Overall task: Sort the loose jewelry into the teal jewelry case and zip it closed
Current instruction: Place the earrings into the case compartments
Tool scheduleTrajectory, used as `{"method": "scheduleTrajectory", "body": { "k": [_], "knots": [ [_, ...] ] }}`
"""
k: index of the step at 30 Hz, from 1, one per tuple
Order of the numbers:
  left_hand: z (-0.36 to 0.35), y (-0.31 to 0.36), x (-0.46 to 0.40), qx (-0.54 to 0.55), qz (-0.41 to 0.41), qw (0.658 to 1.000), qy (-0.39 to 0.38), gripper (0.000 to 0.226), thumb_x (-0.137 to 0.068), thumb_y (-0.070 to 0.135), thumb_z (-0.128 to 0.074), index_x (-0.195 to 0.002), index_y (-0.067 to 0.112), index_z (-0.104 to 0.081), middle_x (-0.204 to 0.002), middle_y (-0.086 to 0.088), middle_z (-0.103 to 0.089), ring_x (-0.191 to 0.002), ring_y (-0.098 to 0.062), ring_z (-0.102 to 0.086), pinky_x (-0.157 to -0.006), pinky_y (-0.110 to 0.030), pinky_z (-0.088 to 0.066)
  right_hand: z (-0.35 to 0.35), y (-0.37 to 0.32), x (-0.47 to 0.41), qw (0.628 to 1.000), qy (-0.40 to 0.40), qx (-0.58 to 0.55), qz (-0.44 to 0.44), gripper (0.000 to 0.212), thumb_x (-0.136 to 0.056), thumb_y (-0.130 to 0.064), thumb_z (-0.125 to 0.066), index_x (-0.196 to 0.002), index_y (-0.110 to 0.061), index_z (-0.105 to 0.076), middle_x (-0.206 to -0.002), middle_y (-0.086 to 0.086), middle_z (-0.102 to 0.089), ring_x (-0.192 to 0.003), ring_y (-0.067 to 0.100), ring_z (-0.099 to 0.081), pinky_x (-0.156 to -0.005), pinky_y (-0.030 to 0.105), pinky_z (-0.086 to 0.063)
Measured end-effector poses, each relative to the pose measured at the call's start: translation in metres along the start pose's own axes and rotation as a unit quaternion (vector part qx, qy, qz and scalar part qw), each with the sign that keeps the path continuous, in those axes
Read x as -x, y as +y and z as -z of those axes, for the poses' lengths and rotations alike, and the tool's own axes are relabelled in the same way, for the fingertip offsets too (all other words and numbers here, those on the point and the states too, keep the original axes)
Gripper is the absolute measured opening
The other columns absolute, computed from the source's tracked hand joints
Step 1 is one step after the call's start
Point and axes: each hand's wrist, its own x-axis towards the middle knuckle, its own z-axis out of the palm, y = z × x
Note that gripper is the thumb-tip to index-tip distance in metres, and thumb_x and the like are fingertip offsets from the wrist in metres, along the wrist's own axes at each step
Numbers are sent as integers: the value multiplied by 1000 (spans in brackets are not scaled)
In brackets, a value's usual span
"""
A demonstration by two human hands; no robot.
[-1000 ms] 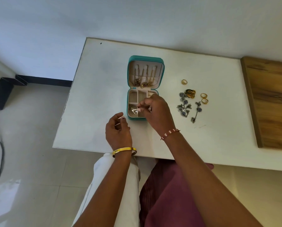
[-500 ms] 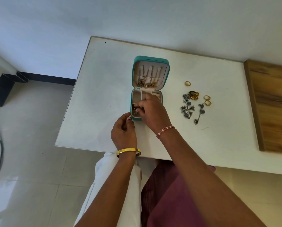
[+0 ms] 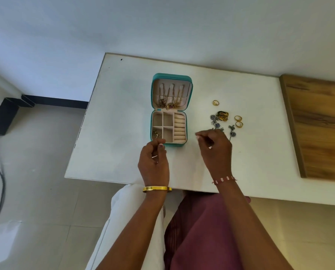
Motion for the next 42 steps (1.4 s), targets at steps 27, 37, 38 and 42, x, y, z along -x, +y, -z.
{"method": "scheduleTrajectory", "body": {
  "k": [27,37,38,42],
  "knots": [
    [-31,-16,30,13,92,977,-194,21,-89,-2,-44,-88,9,-62,-69,-4,-60,-62,-13,-58,-54,-10,-49,13,41,23,979,4,193,-70,19,-80,3,-60,-98,4,-66,-93,25,-55,-88,40,-52,-73,42,-46],
    [-31,-19,30,-4,75,975,-208,21,-88,-2,-46,-89,12,-62,-70,-2,-61,-63,-13,-59,-57,-10,-50,12,38,23,981,0,159,-108,22,-88,2,-48,-106,5,-61,-106,24,-56,-101,37,-53,-83,39,-43],
    [-30,-19,30,-5,73,975,-209,21,-88,-2,-47,-89,12,-62,-70,-2,-61,-64,-13,-59,-57,-9,-50,14,39,23,981,1,155,-118,23,-88,1,-49,-108,4,-61,-105,24,-56,-100,37,-53,-83,39,-43],
    [-30,-18,31,-12,66,975,-213,20,-88,-2,-47,-90,12,-62,-70,0,-61,-63,-11,-59,-57,-8,-49,16,42,23,981,-6,156,-119,17,-86,1,-54,-98,5,-65,-99,25,-55,-93,38,-54,-79,40,-44]
  ]
}}
